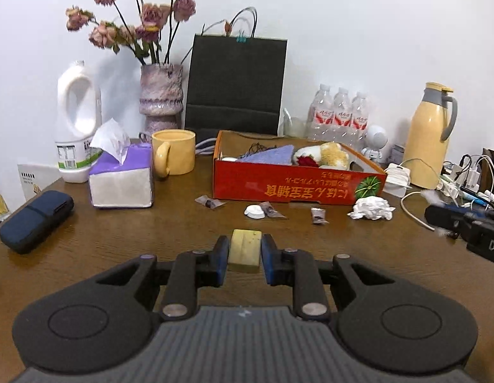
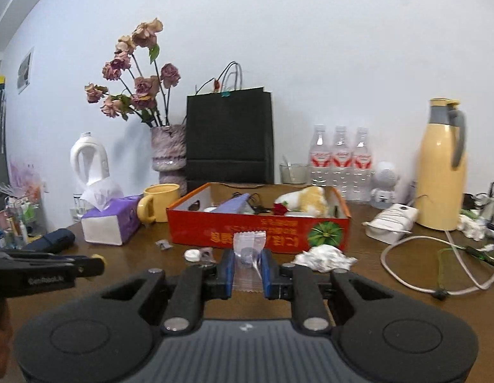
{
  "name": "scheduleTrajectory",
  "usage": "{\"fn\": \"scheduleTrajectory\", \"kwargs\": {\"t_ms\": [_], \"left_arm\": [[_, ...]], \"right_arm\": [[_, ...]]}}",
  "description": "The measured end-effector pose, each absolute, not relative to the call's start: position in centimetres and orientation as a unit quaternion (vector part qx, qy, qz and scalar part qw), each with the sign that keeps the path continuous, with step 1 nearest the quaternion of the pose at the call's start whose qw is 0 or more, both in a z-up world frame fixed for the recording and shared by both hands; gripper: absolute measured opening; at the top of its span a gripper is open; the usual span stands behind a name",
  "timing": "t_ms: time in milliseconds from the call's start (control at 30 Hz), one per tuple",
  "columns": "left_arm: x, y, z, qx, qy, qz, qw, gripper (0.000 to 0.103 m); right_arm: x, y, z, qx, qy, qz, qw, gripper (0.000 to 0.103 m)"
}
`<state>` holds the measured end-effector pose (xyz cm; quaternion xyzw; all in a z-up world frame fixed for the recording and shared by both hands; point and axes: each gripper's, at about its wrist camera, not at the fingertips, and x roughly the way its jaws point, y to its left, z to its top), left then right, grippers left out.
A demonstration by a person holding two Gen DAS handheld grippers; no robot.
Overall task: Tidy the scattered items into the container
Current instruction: 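Carry the wrapper and yellow block into the box and open both grippers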
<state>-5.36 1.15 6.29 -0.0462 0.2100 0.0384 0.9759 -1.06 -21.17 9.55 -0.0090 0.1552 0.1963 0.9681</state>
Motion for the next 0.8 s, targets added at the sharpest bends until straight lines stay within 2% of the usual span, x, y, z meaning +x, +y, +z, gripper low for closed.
{"fn": "scheduleTrajectory", "kwargs": {"t_ms": [267,467,567,667,800], "left_arm": [[-4.5,0.9,8.7,-0.043,0.179,0.026,0.983,0.022],[3.3,3.0,15.5,-0.042,0.121,0.025,0.991,0.022],[8.5,3.7,18.4,-0.047,0.121,0.022,0.991,0.022],[14.8,4.5,19.1,-0.066,0.167,0.013,0.984,0.022],[23.0,4.9,16.0,-0.076,0.276,0.043,0.957,0.022]], "right_arm": [[-1.3,-22.2,10.5,0.032,0.154,0.208,0.965,0.016],[3.4,-22.2,17.1,0.023,0.096,0.226,0.969,0.016],[7.2,-21.4,21.1,0.005,0.073,0.235,0.969,0.016],[12.5,-20.6,23.1,0.016,0.105,0.247,0.963,0.016],[20.5,-18.6,21.9,0.024,0.210,0.258,0.943,0.016]]}}
